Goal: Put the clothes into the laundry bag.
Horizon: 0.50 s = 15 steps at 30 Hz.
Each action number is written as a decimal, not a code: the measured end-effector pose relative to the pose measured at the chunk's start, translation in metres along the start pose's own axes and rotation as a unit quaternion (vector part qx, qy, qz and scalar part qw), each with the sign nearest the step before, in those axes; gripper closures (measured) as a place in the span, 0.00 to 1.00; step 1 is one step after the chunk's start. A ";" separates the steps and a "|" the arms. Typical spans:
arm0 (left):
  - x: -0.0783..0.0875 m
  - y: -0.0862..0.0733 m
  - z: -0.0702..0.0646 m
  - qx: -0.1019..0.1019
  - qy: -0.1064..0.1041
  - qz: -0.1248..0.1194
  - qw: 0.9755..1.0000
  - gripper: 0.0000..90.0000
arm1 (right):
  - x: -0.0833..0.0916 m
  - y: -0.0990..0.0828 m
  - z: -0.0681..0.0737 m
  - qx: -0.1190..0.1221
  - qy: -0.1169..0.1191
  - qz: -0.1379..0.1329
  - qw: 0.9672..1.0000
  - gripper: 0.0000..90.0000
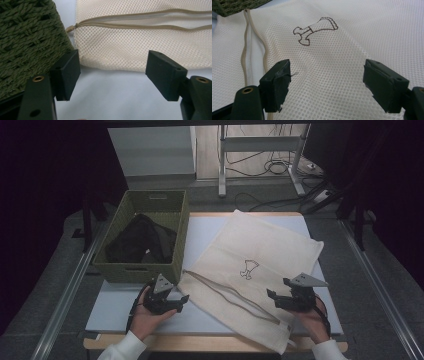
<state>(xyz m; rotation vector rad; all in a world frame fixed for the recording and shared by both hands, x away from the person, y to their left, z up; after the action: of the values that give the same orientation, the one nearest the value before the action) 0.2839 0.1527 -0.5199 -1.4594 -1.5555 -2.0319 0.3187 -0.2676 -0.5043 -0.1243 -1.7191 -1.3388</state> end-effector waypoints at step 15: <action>0.000 -0.007 0.003 -0.002 0.004 0.009 1.000 0.28 | -0.004 0.000 0.003 -0.003 -0.012 0.027 1.000 0.23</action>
<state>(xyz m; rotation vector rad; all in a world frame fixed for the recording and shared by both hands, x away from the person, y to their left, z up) 0.2813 0.1582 -0.5240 -1.4596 -1.5303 -2.0309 0.3193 -0.2632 -0.5069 -0.1889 -1.7199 -1.3078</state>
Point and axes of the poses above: each handheld gripper's, and its own axes: x roughly backward along the jaws, y roughly out of its top, z roughly to its left, the point moved 1 cm from there along -x, roughly forward along the jaws, and after that the axes turned 11 degrees about z, right-handed, at the moved point
